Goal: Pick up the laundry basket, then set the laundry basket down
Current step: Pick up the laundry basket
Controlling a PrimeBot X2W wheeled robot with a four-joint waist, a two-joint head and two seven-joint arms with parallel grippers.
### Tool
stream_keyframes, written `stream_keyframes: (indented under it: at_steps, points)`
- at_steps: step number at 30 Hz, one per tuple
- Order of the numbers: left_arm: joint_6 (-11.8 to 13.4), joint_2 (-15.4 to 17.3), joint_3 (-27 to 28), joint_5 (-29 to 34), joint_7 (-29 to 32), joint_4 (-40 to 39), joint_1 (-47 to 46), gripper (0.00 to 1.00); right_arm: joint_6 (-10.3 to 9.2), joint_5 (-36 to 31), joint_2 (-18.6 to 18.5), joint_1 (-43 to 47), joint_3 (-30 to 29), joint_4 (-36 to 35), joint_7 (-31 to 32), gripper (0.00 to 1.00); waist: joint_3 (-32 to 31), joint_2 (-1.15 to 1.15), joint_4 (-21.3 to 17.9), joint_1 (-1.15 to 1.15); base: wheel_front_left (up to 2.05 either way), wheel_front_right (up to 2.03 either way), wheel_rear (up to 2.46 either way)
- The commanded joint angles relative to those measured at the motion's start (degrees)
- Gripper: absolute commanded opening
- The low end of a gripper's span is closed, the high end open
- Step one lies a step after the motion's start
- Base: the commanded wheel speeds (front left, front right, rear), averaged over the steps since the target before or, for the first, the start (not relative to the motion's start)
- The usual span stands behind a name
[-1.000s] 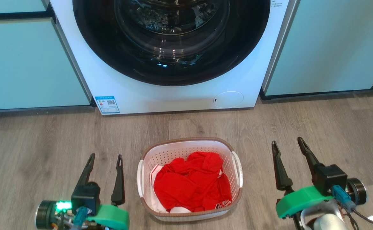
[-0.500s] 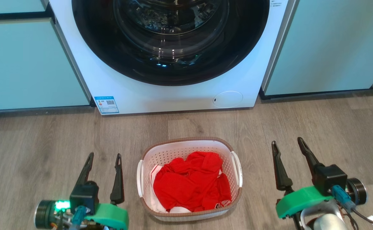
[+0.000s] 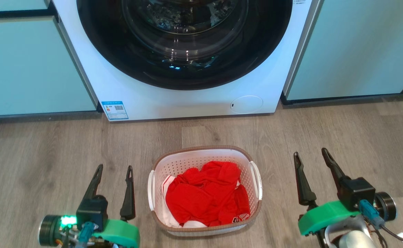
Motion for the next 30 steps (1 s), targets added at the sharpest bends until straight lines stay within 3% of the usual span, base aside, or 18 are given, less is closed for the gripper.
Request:
stream_keyframes:
  at_steps: [1,11,30]
  points:
    - [-0.08,-0.35,2.05,0.68,-0.55,-1.64,-1.83,1.00,0.41,-0.10,-0.64,-1.38,1.10,-1.86,-0.75,1.00,0.28,0.00,0.04,0.00,0.00,0.00,0.00]
    - [-0.64,-0.76,2.25,0.23,-0.55,-0.57,-3.80,1.00,0.41,-0.35,-0.64,-4.18,0.99,-0.59,-0.75,1.00,4.66,0.00,0.15,0.00,0.00,0.00,0.00]
    - [-2.87,-1.92,3.79,-3.52,-0.55,8.47,-20.34,1.00,0.41,-1.29,-0.64,-20.19,-2.30,6.20,-0.76,1.00,24.75,0.00,0.87,0.00,0.00,0.00,0.00]
